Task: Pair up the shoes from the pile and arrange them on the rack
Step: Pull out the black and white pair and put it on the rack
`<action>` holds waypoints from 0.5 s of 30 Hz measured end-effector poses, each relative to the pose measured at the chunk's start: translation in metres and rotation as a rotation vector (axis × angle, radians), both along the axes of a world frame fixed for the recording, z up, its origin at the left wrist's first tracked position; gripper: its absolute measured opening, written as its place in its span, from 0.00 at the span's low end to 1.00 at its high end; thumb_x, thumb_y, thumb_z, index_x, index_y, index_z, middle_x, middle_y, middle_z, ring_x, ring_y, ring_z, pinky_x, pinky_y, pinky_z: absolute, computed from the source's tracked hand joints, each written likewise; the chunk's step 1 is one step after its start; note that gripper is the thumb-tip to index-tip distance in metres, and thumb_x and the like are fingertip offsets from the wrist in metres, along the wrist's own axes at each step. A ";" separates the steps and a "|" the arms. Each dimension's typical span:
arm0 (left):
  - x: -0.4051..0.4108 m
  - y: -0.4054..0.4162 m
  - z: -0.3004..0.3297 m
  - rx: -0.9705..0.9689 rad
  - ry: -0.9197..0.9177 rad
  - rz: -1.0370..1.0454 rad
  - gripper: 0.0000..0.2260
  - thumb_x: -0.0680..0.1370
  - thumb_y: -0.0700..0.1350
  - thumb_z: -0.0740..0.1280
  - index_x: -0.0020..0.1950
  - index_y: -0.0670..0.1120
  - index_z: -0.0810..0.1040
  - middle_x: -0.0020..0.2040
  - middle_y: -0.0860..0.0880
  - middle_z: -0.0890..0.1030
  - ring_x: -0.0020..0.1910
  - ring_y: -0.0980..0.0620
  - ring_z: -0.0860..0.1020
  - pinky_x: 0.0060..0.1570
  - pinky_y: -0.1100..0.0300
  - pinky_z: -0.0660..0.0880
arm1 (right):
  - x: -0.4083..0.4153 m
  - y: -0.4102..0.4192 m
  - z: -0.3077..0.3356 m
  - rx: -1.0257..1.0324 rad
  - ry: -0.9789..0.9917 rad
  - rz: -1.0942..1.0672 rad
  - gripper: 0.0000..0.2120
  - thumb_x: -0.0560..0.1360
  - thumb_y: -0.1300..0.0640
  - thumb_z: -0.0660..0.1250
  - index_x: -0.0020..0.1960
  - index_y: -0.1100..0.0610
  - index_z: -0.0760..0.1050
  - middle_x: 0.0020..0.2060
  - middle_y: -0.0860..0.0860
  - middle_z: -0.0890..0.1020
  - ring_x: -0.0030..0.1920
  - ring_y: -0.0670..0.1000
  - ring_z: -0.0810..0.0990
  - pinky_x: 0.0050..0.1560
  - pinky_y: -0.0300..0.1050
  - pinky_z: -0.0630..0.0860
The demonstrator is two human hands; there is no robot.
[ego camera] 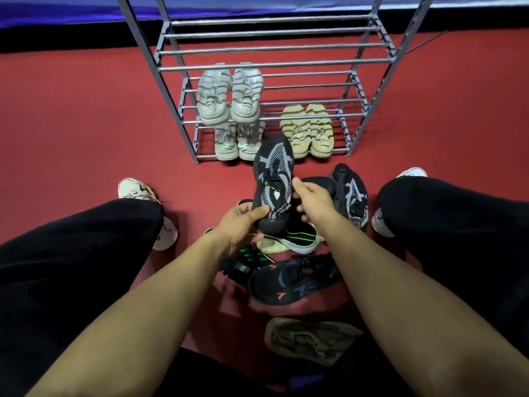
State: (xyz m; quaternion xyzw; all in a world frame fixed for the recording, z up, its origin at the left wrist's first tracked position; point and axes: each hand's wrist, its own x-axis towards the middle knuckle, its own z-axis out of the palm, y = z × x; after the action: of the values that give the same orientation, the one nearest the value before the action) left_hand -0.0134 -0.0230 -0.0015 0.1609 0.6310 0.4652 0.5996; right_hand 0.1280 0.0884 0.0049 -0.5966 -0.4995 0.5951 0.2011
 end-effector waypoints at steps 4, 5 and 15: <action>-0.002 -0.002 -0.005 -0.057 0.008 -0.005 0.07 0.76 0.49 0.69 0.39 0.51 0.75 0.38 0.50 0.79 0.29 0.55 0.72 0.27 0.66 0.70 | 0.037 0.009 -0.011 0.298 -0.439 -0.283 0.09 0.78 0.49 0.61 0.47 0.52 0.77 0.47 0.53 0.83 0.51 0.59 0.79 0.44 0.45 0.68; -0.002 -0.002 -0.007 -0.060 -0.003 0.006 0.09 0.76 0.49 0.69 0.37 0.51 0.75 0.38 0.50 0.79 0.30 0.54 0.72 0.29 0.65 0.70 | 0.046 0.009 -0.016 0.302 -0.487 -0.325 0.08 0.78 0.50 0.60 0.47 0.52 0.76 0.49 0.54 0.83 0.52 0.60 0.79 0.45 0.46 0.68; 0.000 -0.003 -0.013 -0.050 -0.013 0.018 0.07 0.73 0.52 0.71 0.39 0.51 0.76 0.39 0.51 0.80 0.31 0.54 0.72 0.30 0.64 0.68 | 0.080 0.003 -0.043 -0.272 -0.325 -0.875 0.25 0.79 0.45 0.58 0.70 0.59 0.68 0.68 0.60 0.72 0.66 0.62 0.73 0.62 0.53 0.69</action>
State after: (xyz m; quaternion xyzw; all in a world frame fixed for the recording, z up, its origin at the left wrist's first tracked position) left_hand -0.0130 -0.0259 -0.0142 0.1371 0.6398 0.4558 0.6034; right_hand 0.2084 0.0913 -0.0377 -0.8568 -0.1445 0.4135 0.2720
